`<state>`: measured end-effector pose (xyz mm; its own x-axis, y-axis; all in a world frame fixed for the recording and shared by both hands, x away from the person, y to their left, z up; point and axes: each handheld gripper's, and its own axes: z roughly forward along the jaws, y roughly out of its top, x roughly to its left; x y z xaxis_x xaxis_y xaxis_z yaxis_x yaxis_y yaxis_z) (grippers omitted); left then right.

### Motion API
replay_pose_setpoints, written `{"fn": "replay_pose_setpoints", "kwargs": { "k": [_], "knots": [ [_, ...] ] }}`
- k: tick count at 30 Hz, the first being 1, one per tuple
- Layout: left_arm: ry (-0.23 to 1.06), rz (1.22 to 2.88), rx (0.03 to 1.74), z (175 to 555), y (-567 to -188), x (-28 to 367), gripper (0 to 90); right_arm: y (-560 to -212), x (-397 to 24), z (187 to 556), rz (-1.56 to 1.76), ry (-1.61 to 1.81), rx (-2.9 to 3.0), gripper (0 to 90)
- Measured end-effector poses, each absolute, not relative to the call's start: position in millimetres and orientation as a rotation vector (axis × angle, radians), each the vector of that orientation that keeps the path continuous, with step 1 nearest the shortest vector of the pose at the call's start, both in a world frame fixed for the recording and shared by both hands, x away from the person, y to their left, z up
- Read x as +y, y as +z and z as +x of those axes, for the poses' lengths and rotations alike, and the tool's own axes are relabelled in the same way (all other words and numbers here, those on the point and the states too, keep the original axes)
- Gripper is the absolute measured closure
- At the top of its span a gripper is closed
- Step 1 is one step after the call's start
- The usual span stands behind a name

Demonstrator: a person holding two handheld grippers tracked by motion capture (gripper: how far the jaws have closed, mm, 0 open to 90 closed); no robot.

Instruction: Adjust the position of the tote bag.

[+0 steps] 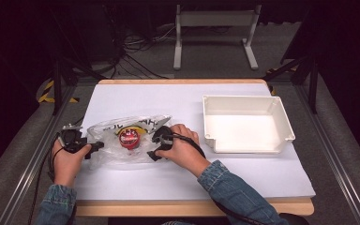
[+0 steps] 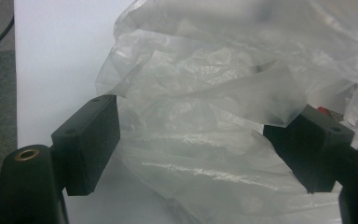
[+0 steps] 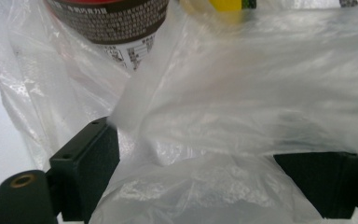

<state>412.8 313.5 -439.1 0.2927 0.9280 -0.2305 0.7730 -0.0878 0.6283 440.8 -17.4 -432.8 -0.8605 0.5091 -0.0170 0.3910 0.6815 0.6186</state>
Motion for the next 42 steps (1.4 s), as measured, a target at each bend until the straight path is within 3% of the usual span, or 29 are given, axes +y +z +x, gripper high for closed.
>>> {"fn": "replay_pose_setpoints", "kwargs": {
  "k": [6,17,29,34,42],
  "knots": [
    [0.206,1.844,1.385,402.7,-427.0,322.1,11.1,-422.3,-27.6,437.1,0.697,1.016,2.731,13.1],
    [0.228,1.86,1.147,380.5,-390.6,320.3,3.9,-389.3,-37.4,413.0,0.605,1.184,2.7,13.1],
    [0.245,1.884,0.946,360.8,-365.8,330.1,4.2,-356.2,-43.7,390.6,0.516,1.352,2.715,20.7],
    [0.193,1.894,0.896,353.4,-357.6,329.0,4.4,-338.3,-41.9,390.8,0.46,1.418,2.69,27.3],
    [0.1,1.974,0.778,342.9,-352.5,320.8,7.4,-322.8,-36.0,407.5,0.425,1.478,2.653,27.2]
  ]
}}
